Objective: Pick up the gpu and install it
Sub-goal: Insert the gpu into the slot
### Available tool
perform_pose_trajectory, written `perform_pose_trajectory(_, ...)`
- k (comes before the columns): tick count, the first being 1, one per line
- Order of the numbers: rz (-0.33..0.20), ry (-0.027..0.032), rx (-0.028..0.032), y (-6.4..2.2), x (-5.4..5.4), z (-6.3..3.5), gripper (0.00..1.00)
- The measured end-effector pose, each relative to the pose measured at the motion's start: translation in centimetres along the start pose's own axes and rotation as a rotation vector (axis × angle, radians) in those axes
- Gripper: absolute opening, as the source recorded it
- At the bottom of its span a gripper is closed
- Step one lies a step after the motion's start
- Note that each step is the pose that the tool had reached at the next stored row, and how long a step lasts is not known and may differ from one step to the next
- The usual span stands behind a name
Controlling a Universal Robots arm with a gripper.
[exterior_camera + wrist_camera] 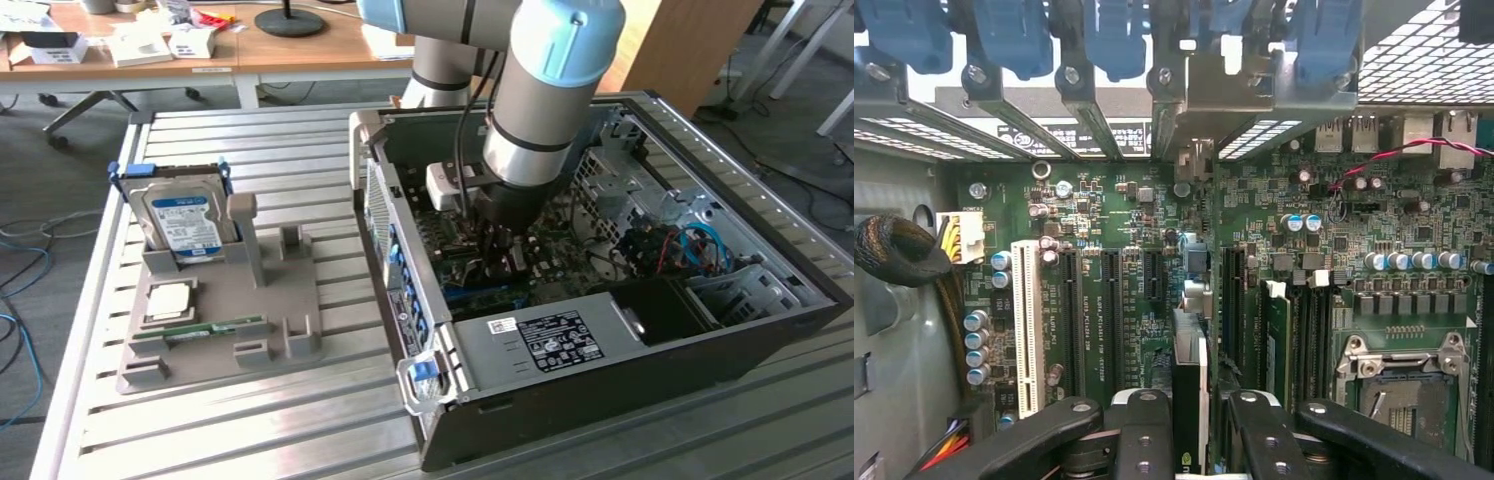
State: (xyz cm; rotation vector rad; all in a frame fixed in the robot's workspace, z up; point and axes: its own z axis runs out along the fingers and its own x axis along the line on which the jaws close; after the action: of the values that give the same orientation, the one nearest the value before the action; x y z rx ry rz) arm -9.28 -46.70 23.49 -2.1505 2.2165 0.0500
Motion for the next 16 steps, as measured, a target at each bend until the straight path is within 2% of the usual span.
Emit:
perform_pose_trajectory(8, 0.0, -0.0047, 0.0008, -0.01, 0.01, -0.04, 0.26)
perform_pose_trajectory(11, 0.0, -0.0089, -0.0012, 0.01, -0.03, -0.17, 0.26)
perform_pose_trajectory(16, 0.0, -0.0081, -0.0018, 0.01, -0.04, -0.57, 0.26)
